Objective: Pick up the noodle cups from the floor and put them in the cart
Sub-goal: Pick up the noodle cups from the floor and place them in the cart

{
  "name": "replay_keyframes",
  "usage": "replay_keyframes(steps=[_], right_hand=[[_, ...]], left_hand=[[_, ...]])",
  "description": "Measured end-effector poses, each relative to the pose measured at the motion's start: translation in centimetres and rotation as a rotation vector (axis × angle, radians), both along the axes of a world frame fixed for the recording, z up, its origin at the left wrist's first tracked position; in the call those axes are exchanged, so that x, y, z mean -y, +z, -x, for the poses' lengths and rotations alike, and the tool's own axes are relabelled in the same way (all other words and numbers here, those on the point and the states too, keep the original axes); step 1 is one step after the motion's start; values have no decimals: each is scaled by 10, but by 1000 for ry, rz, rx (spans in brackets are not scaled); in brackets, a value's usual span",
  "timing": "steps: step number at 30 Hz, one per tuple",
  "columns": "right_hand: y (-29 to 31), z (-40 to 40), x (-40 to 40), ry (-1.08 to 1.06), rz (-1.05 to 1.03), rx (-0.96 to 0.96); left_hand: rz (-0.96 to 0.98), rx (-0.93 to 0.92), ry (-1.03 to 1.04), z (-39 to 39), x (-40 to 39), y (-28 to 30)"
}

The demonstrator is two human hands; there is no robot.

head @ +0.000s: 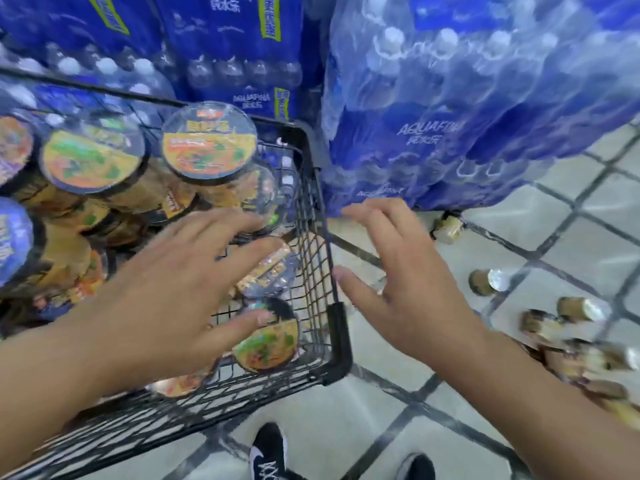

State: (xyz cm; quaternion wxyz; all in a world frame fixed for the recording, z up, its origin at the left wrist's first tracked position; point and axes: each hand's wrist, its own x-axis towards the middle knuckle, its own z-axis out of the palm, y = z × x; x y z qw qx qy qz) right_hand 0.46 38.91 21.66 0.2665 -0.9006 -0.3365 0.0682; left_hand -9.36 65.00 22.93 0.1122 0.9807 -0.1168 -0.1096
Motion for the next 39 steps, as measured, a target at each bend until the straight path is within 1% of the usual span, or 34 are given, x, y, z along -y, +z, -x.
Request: replay_keyframes(steps=[2,4,6,9,13,16,19,23,27,30,34,36,39], right_hand=[[4,-6,65,-237,-93,-13],[-1,-3,136,-402,-78,-47],[-10,7,210,-522,-26,-109],[-29,28,317,-677,45,-217],[-65,52,460,-819,101,-396],[-83,70,557,-922,148,-541],[-104,88,638,-998,195,-618],[-147,108,725,-1118,297,-711],[-190,125,788,-1348,280,-830],[-211,134,823,-1515,253,-861],[-233,143,876,-1561,304,-927],[-244,146,908,-1599,285,-934],[-274,146,977,-1621,262,-936]], left_hand=[[140,82,39,-19,47,14],[227,126,23,-44,107,21],[265,109,-28,-69,177,20],[303,33,-127,-105,290,2],[275,-93,-245,-140,442,-51],[217,-203,-290,-156,547,-97],[240,-336,-295,-164,634,-131],[254,-477,-325,-174,716,-167],[231,-567,-409,-199,776,-200],[231,-590,-437,-222,823,-221],[226,-570,-484,-239,899,-241],[229,-573,-508,-235,944,-247],[229,-580,-509,-223,1023,-268]])
